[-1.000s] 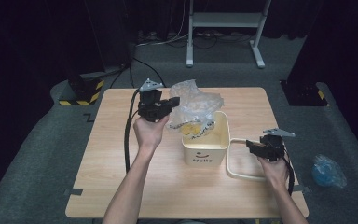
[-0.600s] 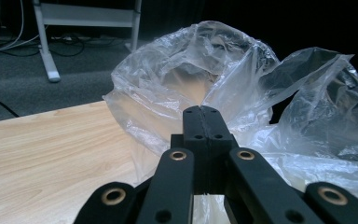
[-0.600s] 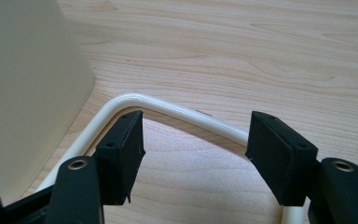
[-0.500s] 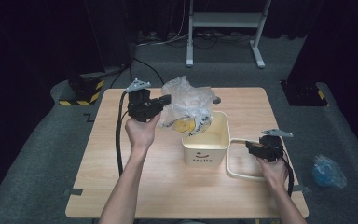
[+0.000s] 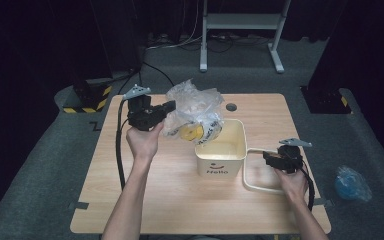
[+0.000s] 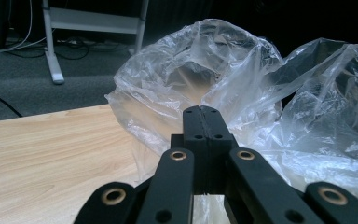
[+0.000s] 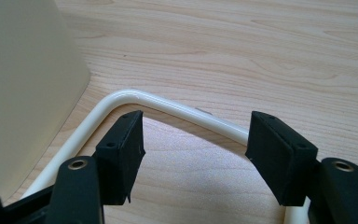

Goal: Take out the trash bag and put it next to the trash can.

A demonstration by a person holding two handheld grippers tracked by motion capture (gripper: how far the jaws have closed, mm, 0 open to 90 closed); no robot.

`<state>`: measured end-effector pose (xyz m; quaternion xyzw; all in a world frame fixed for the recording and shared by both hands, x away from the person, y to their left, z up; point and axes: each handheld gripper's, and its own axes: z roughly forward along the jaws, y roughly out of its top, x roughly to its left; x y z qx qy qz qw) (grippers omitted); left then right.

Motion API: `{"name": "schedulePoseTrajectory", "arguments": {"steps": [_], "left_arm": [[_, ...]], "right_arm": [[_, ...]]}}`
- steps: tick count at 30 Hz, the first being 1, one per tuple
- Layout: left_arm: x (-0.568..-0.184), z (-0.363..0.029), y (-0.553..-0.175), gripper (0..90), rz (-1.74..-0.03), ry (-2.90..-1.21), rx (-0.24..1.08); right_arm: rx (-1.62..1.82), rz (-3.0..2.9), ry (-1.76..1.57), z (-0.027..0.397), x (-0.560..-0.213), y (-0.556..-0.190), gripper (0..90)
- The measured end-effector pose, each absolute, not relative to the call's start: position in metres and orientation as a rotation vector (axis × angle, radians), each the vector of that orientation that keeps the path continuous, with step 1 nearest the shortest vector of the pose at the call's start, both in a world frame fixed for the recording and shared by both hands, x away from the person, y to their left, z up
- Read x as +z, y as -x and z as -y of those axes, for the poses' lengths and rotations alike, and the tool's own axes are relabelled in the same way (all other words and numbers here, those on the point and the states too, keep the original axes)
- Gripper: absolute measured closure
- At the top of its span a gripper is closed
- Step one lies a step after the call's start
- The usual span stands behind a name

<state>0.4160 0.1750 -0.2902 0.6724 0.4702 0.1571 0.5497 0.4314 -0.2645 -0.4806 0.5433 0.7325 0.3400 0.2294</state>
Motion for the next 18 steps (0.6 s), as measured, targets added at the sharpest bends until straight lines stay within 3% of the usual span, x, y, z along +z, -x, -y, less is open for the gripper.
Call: {"name": "schedulePoseTrajectory", "arguments": {"steps": [18], "left_arm": [[-0.299,-0.201,-0.411,90.0,-1.169,-1.577,0.404]], "right_arm": [[0.916,-2.001,-1.495,0.269,-0.482,-0.433,36.3]]}}
